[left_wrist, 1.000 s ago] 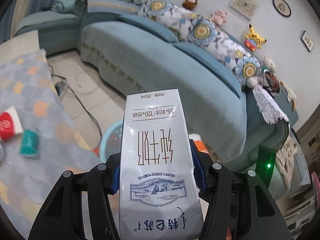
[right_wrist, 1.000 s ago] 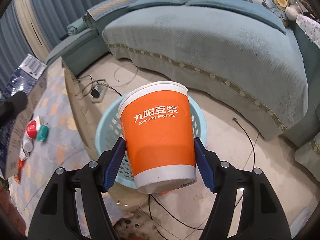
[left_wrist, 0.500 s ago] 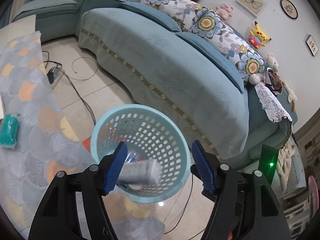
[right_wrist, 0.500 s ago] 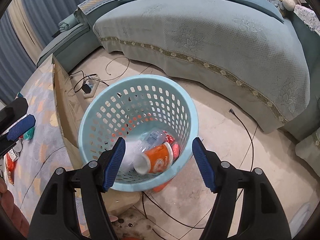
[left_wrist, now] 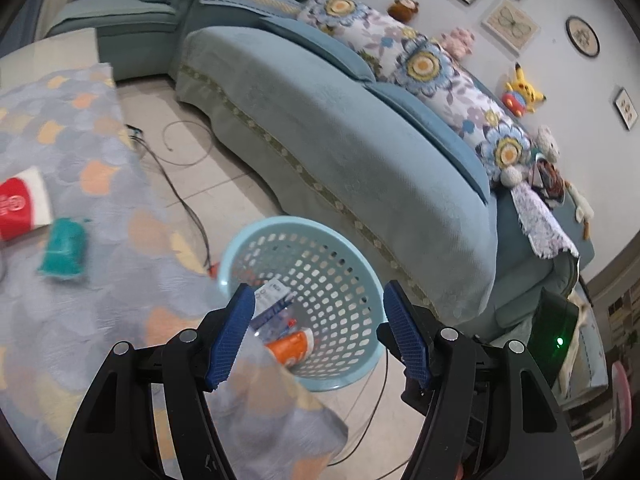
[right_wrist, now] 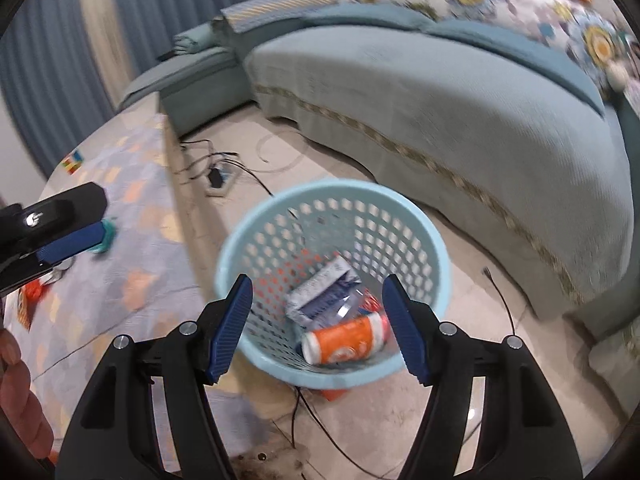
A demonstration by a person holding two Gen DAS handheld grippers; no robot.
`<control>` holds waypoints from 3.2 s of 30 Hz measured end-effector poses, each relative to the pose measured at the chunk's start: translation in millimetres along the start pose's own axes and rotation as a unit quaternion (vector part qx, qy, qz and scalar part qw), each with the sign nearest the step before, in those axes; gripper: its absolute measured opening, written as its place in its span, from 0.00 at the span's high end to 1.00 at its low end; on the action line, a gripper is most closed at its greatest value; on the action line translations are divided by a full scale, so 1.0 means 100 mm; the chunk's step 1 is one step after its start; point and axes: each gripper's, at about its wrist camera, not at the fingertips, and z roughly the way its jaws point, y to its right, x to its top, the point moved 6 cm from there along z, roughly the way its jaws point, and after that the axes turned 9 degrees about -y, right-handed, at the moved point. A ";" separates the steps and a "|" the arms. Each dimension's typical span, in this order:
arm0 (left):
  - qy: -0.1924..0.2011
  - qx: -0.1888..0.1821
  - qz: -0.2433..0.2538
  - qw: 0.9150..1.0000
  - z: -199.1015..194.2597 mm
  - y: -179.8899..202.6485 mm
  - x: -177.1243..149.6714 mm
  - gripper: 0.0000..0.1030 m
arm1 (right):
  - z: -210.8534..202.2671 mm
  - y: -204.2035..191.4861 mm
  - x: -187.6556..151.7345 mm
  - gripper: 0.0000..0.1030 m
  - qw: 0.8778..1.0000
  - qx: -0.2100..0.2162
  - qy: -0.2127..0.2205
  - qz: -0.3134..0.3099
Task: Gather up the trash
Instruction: 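Move both tools back to the table and grasp the orange plastic bag with the left tool, then carry the orange bag with the left tool while the right tool carries the red-white paper cup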
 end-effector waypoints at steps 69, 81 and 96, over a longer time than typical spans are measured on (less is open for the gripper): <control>0.019 0.200 -0.164 0.966 -1.42 -3.47 -0.13 0.29 | 1.51 -3.61 0.75 0.27 0.969 0.126 -0.089 -0.193; 0.080 0.173 -0.160 0.969 -1.68 -3.19 -0.16 0.77 | 1.32 -3.54 0.73 0.31 0.969 0.135 -0.065 -0.199; 0.181 0.106 -0.130 0.969 -2.39 -2.25 0.02 0.78 | 0.03 -2.78 1.02 0.31 0.976 0.140 0.063 -0.154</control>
